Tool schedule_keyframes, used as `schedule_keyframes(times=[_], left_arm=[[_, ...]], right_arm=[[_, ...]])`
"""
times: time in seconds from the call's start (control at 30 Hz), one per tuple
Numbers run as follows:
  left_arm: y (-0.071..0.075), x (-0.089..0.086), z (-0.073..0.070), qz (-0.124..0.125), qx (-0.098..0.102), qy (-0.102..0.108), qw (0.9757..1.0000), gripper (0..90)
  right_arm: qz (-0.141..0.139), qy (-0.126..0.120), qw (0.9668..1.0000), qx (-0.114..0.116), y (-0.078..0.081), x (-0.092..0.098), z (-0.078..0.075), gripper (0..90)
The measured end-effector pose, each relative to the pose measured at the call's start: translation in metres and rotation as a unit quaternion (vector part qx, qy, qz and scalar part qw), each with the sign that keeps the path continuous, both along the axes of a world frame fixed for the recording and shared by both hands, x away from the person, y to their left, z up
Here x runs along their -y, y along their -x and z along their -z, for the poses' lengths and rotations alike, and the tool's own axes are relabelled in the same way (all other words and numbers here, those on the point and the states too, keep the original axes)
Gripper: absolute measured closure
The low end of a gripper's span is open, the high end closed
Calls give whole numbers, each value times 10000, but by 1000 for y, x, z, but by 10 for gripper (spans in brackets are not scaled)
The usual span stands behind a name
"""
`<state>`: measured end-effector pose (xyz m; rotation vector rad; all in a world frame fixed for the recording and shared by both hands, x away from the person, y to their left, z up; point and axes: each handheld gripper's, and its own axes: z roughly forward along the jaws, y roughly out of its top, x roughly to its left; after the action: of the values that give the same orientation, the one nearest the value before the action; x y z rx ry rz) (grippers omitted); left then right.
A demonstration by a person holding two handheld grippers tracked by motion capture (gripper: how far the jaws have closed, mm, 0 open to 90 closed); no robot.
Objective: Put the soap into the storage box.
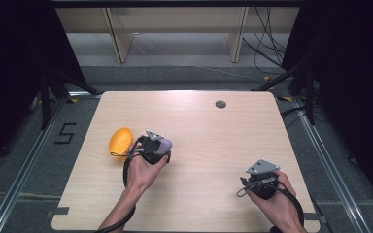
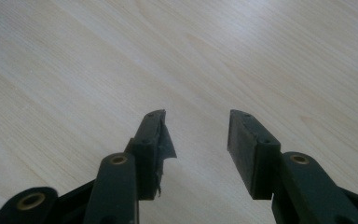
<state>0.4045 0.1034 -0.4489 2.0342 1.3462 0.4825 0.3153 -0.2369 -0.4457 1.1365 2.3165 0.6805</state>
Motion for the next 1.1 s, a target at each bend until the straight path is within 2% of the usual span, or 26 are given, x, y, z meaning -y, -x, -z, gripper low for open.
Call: schedule_keyframes(times=[0.37, 0.47, 0.6, 0.73, 0.87, 0.9, 1.07, 1.1], left_arm=[[8, -12, -5, -163, 95, 45, 9998, 493], [9, -16, -5, -198, 51, 29, 9998, 493], [11, -19, -4, -258, 75, 58, 9996, 493], [11, -22, -6, -274, 62, -15, 9996, 493], [11, -25, -8, -310, 56, 7, 9995, 493], [11, -26, -8, -307, 60, 69, 9995, 493], [12, -30, -11, -333, 74, -16, 9994, 493], [11, -32, -12, -308, 42, 51, 9995, 493]], right_arm=[[-31, 10, 10000, 20, -1, 0, 0, 567], [46, -20, 10000, -27, 0, 0, 0, 567], [23, 9, 10000, 24, 0, 0, 0, 567], [31, -30, 10000, -23, 0, 0, 0, 567], [28, -34, 10000, -25, 0, 0, 0, 567], [32, -33, 10000, -31, 0, 0, 0, 566], [20, -38, 10000, -29, 0, -1, 0, 566], [22, -46, 10000, -41, 0, -1, 0, 566]])
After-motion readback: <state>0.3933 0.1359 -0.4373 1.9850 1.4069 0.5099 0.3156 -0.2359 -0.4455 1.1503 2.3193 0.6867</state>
